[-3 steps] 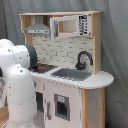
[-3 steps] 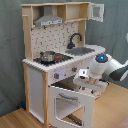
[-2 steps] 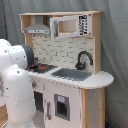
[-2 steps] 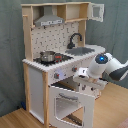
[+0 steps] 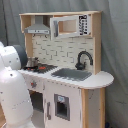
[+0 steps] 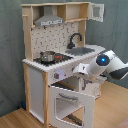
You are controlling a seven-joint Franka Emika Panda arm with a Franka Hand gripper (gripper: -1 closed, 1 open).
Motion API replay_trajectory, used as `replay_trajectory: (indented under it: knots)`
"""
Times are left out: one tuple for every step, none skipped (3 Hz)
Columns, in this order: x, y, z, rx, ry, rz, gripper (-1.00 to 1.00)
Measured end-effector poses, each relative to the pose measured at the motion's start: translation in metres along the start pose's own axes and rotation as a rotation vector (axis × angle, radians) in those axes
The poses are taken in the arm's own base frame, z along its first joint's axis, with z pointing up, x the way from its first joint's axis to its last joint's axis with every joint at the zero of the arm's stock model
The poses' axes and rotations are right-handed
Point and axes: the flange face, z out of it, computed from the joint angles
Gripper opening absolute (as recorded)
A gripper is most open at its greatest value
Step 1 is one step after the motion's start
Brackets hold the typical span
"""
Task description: Play with the kitchen
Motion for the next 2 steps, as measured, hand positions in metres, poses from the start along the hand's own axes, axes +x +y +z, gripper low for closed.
replay_trajectory:
  knots:
    - [-0.002,0.006,-0.014,-0.094,-0.052,-0.022,1.0]
    - [-0.006,0.008,-0.03,-0.217,-0.108,-0.066,1.0]
